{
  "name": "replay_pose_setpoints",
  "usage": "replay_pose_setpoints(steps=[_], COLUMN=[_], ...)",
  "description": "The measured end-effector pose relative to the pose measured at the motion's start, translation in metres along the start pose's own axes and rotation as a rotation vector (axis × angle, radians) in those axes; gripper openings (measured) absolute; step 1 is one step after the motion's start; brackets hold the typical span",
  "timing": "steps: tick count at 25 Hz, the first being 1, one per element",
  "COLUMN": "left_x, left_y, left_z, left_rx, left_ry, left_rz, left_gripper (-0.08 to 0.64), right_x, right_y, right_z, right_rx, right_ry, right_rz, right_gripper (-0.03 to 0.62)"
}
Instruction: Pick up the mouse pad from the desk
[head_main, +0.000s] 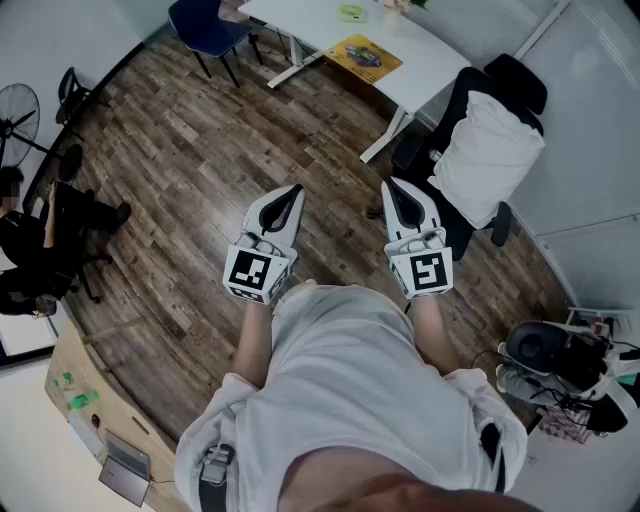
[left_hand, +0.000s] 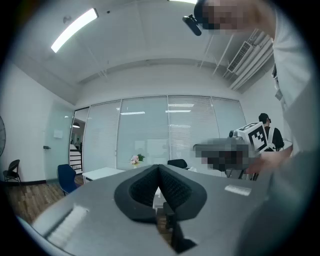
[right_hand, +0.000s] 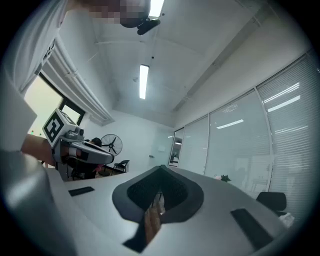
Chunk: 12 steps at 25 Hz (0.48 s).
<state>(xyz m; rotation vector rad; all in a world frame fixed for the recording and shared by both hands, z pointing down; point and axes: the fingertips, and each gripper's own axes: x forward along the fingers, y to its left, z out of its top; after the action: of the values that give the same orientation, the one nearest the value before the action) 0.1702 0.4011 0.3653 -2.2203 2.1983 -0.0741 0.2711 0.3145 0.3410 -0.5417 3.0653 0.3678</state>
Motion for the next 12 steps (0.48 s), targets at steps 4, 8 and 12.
replay_pose_setpoints(steps=[4, 8, 12], left_x=[0.008, 0.011, 0.01], left_y=[0.006, 0.011, 0.019], left_z=[0.002, 0.002, 0.001], left_rx=[0.007, 0.008, 0.002], left_ry=[0.002, 0.004, 0.003], left_rz=[-0.002, -0.015, -0.021], left_gripper=[-0.014, -0.014, -0.014], right_x=[0.011, 0.015, 0.018], right_y=[-0.007, -0.009, -0.005], right_z=[-0.003, -0.002, 0.0], right_rx=[-0.003, -0.002, 0.004], right_ry=[0.004, 0.008, -0.006], right_rz=[-0.008, -0.023, -0.018], right_gripper=[-0.003, -0.003, -0.002])
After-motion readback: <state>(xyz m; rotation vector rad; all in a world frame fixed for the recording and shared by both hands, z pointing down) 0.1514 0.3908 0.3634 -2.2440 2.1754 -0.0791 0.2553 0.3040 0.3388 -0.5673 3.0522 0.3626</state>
